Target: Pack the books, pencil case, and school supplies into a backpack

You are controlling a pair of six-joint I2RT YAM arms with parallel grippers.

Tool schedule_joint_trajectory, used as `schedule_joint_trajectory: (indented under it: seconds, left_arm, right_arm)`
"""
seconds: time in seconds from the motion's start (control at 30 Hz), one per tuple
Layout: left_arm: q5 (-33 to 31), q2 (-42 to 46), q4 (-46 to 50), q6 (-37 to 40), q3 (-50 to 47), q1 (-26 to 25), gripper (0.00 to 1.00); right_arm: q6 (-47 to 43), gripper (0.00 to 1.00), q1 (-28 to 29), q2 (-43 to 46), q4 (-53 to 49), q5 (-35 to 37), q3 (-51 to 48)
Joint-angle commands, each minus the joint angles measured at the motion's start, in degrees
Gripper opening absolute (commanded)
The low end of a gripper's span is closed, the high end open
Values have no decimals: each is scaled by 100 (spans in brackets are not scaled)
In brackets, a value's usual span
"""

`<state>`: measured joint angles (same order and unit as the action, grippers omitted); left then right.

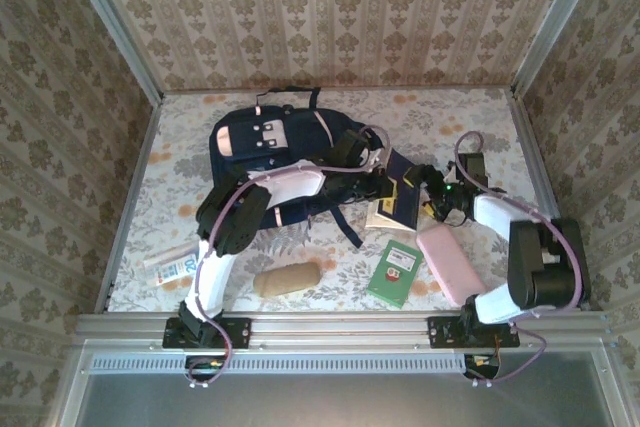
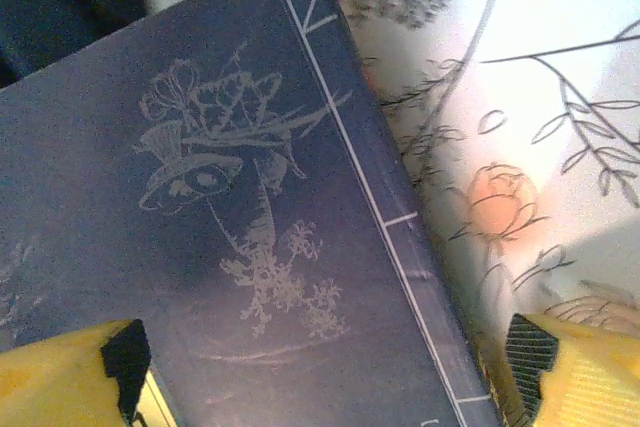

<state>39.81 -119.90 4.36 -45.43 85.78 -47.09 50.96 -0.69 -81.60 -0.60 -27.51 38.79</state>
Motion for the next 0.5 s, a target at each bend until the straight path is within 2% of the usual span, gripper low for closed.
schedule_joint_trajectory:
  seconds: [0.0, 0.13, 0.3, 0.47]
  left_arm:
    - [-94, 941, 94, 592, 15, 134, 0]
    - [-161, 1596, 282, 946, -72, 152, 0]
    - [-195, 2497, 226, 1086, -395, 151, 0]
    - [-16, 2979, 222, 1113, -527, 132, 0]
  right_arm:
    - [-142, 98, 25, 900, -90, 284, 100]
    - [-82, 100, 25, 1607, 10, 33, 128]
    - [763, 100, 77, 1909, 1286, -1232, 62]
    - [1412, 100, 600, 2186, 2621, -1670, 41]
